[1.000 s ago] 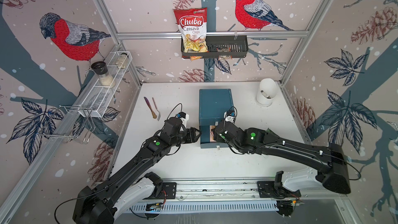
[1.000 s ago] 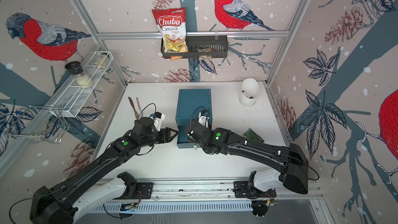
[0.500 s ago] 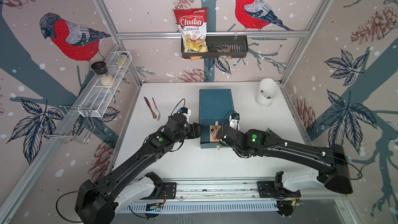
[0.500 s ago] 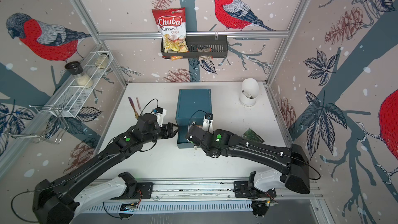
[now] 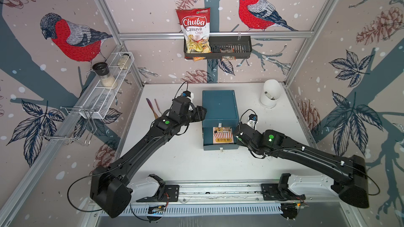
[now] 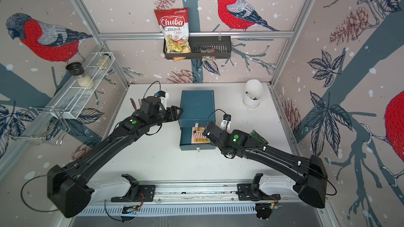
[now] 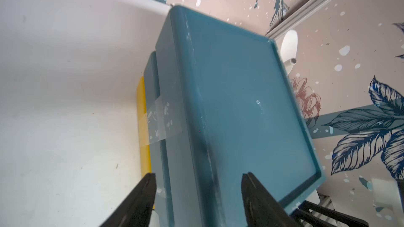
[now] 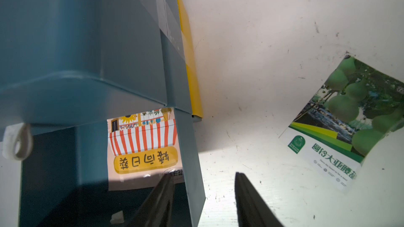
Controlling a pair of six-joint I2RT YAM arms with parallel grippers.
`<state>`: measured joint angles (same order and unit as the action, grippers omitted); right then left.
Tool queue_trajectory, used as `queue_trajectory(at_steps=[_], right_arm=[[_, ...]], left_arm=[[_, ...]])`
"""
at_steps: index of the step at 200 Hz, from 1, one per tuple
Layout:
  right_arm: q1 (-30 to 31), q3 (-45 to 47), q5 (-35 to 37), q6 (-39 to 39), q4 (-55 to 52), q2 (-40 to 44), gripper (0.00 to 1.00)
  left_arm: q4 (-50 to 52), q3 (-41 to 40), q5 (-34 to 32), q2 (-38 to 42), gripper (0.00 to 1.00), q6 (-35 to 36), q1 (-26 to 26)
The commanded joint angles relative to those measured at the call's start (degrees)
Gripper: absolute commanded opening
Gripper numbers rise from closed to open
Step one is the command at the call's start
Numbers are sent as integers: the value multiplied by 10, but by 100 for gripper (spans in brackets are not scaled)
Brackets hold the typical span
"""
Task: Take the seed bags out of the drawer
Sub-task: Open the drawer in the storage box.
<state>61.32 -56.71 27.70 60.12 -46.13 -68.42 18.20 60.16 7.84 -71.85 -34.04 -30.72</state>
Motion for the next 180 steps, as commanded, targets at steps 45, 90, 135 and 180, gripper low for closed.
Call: queue_trajectory(at_steps=[45, 90, 135, 180], right_arm=[[-16, 12, -42, -37, 37, -26, 37], [-24, 10, -51, -45, 48, -46, 34], [-22, 13, -60, -40, 42, -49, 13], [25, -18, -29, -8, -9, -51, 3]], left_arm=[[-35, -42, 4, -4, 61, -11, 3], [-39, -65, 8, -1, 59, -18, 2], [-54, -89, 14, 7, 55, -40, 2], [-64, -112, 3, 9, 51, -71, 1]])
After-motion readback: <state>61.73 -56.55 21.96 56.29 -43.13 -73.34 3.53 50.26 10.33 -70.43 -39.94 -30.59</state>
